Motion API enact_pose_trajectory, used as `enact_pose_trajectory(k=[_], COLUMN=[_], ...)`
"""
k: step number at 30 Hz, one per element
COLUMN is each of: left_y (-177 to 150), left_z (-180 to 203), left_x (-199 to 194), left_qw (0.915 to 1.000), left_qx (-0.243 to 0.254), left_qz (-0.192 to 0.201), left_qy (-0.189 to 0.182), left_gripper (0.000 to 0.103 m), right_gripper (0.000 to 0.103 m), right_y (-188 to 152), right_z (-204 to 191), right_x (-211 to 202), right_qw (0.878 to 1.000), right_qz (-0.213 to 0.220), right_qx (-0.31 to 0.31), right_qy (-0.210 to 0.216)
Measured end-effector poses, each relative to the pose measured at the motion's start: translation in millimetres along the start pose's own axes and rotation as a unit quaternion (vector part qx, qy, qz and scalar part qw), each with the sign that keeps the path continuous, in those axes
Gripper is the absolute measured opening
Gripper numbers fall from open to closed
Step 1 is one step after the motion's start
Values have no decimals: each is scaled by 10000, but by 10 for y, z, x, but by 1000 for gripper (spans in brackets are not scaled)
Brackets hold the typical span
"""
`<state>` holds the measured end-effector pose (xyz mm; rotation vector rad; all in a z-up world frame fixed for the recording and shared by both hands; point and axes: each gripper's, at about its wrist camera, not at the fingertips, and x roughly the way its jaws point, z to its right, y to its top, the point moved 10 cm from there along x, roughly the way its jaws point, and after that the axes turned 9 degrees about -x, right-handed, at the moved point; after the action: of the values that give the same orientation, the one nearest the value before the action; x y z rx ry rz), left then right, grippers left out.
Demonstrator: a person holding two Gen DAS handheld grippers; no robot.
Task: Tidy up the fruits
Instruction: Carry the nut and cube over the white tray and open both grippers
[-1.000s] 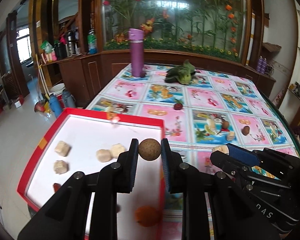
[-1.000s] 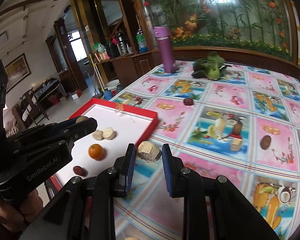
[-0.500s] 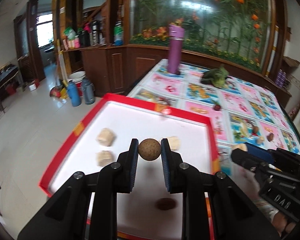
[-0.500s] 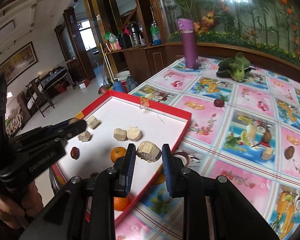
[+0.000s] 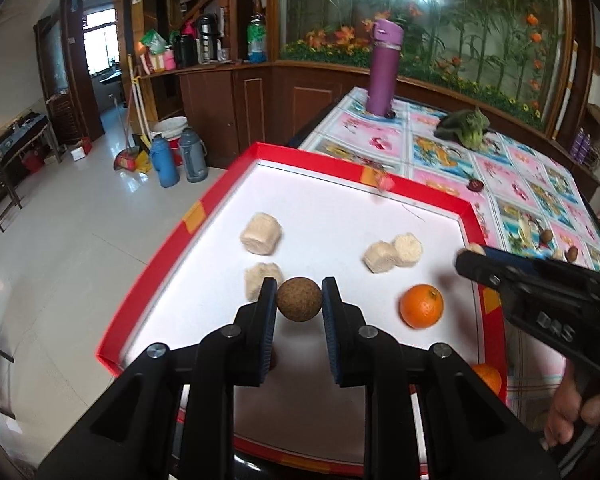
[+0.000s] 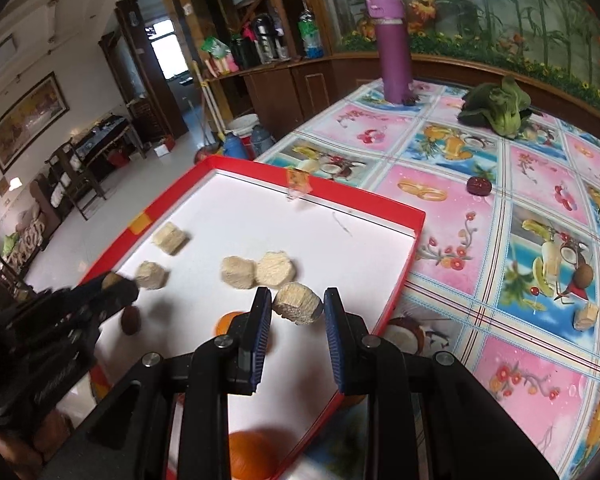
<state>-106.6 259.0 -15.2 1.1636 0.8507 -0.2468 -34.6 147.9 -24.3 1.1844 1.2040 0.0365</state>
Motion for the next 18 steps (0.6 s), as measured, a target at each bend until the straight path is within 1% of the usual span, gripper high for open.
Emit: enact_pose_trajectory(k=[3,6,10,12,13,14,15,16,17,18], left_y=[-27,-56,-95,-103,-104,-100,-89,-79,-66,-48], left_z=[61,57,-6,-20,-19,-21,-32,-45,-51,-51], left_x=[23,80,150,163,165,162,154,146,128,115], left_qw=[9999,9998,9995,9993,9993,9993,9992,9991,9991,9992], left_qx=[88,97,12,-10,-26,-43,-72,-103,-131,-133], left_qz=[-61,-144,-283,-329,-345,-344,-326,-308,-267,-231], left_qy=[-38,31,136,164,162,169,214,264,288,310], left_gripper=[24,24,25,26,30,41,48,63,68,68], right_gripper=[25,25,26,26,29,30,33,36,37,37], right_y=[-18,-49,-88,-97,-94,-93,-85,-65,-49,-29], right_z=[31,12,-50,-74,-82,-90,-97,-105,-102,-92], right_x=[131,233,296,284,272,264,231,196,157,92], right_qw=[9998,9992,9981,9978,9978,9977,9976,9976,9977,9979], right_qz=[-183,-343,-495,-503,-513,-516,-475,-402,-329,-226], right_qx=[107,159,233,250,237,233,244,266,279,282], right_qy=[15,91,267,338,343,365,430,498,529,537])
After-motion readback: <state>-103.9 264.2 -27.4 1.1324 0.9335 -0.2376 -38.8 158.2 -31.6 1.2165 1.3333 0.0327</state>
